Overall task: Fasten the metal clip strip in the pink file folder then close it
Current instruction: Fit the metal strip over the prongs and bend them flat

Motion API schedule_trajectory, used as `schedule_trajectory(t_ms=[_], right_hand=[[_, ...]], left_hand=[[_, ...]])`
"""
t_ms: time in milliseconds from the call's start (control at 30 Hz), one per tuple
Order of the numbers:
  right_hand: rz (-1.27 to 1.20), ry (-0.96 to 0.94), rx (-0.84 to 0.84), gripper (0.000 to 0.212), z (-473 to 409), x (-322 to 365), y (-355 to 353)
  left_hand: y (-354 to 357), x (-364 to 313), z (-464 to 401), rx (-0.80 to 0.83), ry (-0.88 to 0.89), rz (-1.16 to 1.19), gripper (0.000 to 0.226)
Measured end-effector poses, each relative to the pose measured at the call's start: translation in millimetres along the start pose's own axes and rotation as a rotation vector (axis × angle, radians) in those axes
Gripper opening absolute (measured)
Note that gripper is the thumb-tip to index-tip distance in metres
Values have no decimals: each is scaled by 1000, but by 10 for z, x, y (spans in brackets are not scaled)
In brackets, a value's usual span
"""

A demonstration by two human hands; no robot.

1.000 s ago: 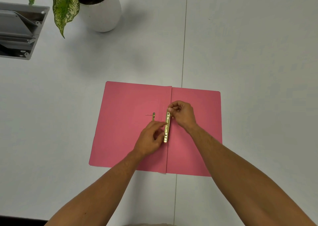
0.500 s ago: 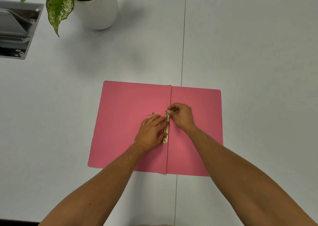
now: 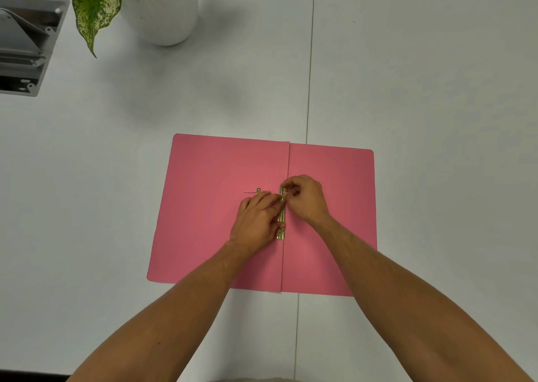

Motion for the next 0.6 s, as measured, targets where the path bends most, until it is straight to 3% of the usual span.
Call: schedule_trajectory(t_ms=[233, 600], right_hand=[[-4, -6, 17, 9, 4, -5, 17], [428, -187, 188, 5, -144, 231, 131]], left_hand=[[6, 2, -5, 20, -2, -12, 54], [43, 5, -33, 51, -16, -41, 48]])
Point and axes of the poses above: each hand's wrist, its own z-axis away from the middle knuckle, its own y-axis out of the palm, x = y × z, the point moved 6 cm from there along -z, towards the middle knuckle, and after that the axes turned 1 degree about -z, right-handed, at the moved point
